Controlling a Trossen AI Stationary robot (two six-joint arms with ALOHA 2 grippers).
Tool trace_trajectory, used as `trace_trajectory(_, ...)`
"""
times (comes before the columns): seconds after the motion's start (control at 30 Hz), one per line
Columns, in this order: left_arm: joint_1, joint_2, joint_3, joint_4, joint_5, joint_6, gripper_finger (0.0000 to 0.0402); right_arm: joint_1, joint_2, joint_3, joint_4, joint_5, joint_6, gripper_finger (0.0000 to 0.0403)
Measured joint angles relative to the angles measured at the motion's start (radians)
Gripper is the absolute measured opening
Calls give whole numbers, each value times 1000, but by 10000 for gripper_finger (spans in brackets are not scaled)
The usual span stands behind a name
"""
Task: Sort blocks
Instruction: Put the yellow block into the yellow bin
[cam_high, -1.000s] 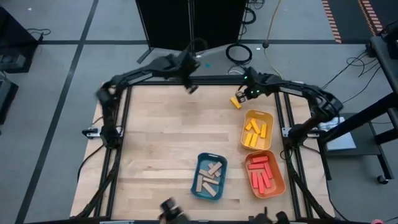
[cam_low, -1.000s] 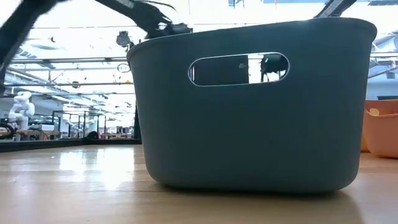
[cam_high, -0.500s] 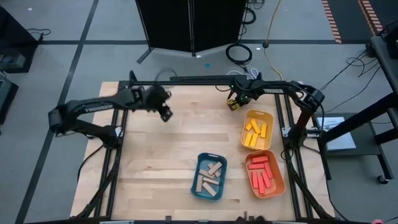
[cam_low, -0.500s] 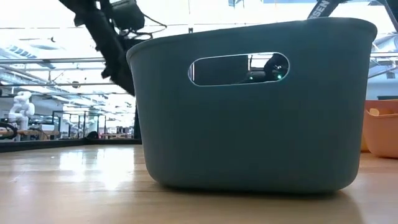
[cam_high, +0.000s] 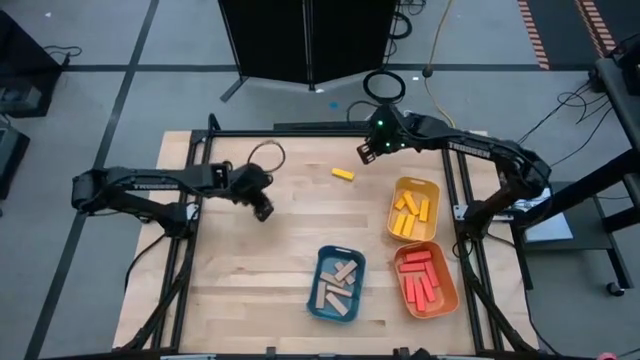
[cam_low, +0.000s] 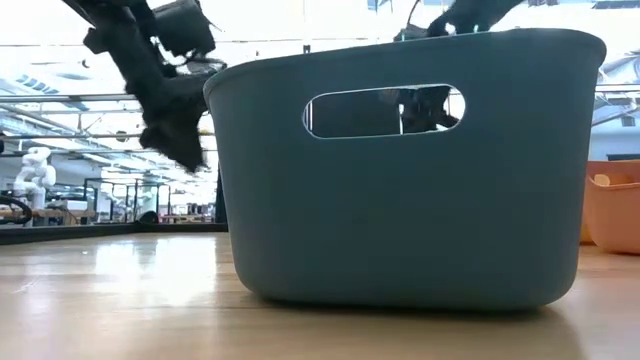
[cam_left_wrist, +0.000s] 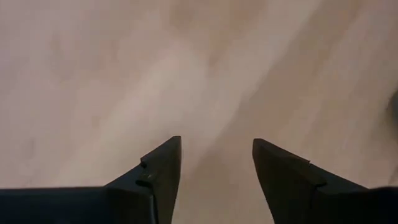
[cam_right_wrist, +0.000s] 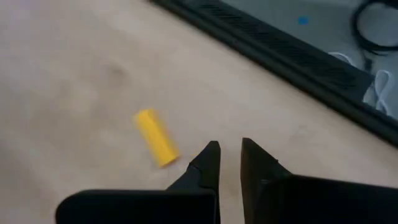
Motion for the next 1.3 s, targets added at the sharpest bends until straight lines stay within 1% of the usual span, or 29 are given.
trace_trajectory(0.07, -14, -1, -9, 117, -29, -7, 196, -6, 33, -23, 30, -4, -4, 0)
trace_trajectory(0.13, -23, 26, -21, 210, -31, 14, 196, 9, 79, -32, 14, -23, -5, 0)
trace_trajectory(0.2, -26, 83, -20, 326, -21, 31, 196, 23, 102, -32, 20, -24, -7, 0)
trace_trajectory(0.33, -23, 197, -20, 449, -21, 35, 196, 39, 193, -29, 69, 13, -6, 0)
trace_trajectory(0.43, -24, 227, -20, 488, -15, 17, 196, 70, 268, -31, 86, 51, -9, 0)
trace_trajectory(0.53, -23, 225, -20, 475, -24, 18, 196, 86, 337, -30, 131, 65, -14, 0)
trace_trajectory(0.6, -24, 209, -20, 454, -24, 18, 196, 105, 363, -31, 153, 29, 14, 0)
trace_trajectory(0.63, -23, 197, -20, 437, -24, 18, 196, 121, 369, -30, 171, -15, 31, 0)
trace_trajectory(0.67, -23, 185, -20, 415, -26, 18, 196, 136, 371, -30, 196, -73, 42, 0)
trace_trajectory(0.73, -24, 165, -20, 363, -29, 17, 196, 171, 371, -30, 273, -155, 52, 0)
trace_trajectory(0.77, -26, 156, -20, 337, -29, 17, 196, 184, 362, -30, 312, -182, 60, 0)
trace_trajectory(0.83, -32, 132, -20, 293, -29, 17, 196, 206, 330, -12, 307, -200, 69, 0)
trace_trajectory(0.93, -40, 97, -20, 201, -39, 11, 196, 224, 260, 20, 171, -124, 59, 0)
trace_trajectory(1.0, -45, 81, -20, 167, -58, -17, 196, 231, 217, 19, 127, 2, 42, 0)
trace_trajectory(1.03, -50, 74, -20, 165, -62, -31, 196, 224, 205, 20, 131, 47, 24, 0)
trace_trajectory(1.07, -57, 71, -20, 184, -64, -39, 196, 213, 201, 22, 137, 59, 7, 0)
trace_trajectory(1.1, -64, 71, -20, 222, -64, -56, 196, 194, 201, 23, 140, 40, 3, 0)
trace_trajectory(1.2, -84, 109, -20, 366, -46, -87, 196, 152, 198, 18, 125, -78, 22, 0)
trace_trajectory(1.23, -86, 129, -20, 410, -46, -87, 196, 145, 178, 18, 124, -101, 27, 0)
trace_trajectory(1.3, -73, 187, -16, 489, -53, -80, 196, 146, 105, 19, 129, -113, 35, 0)
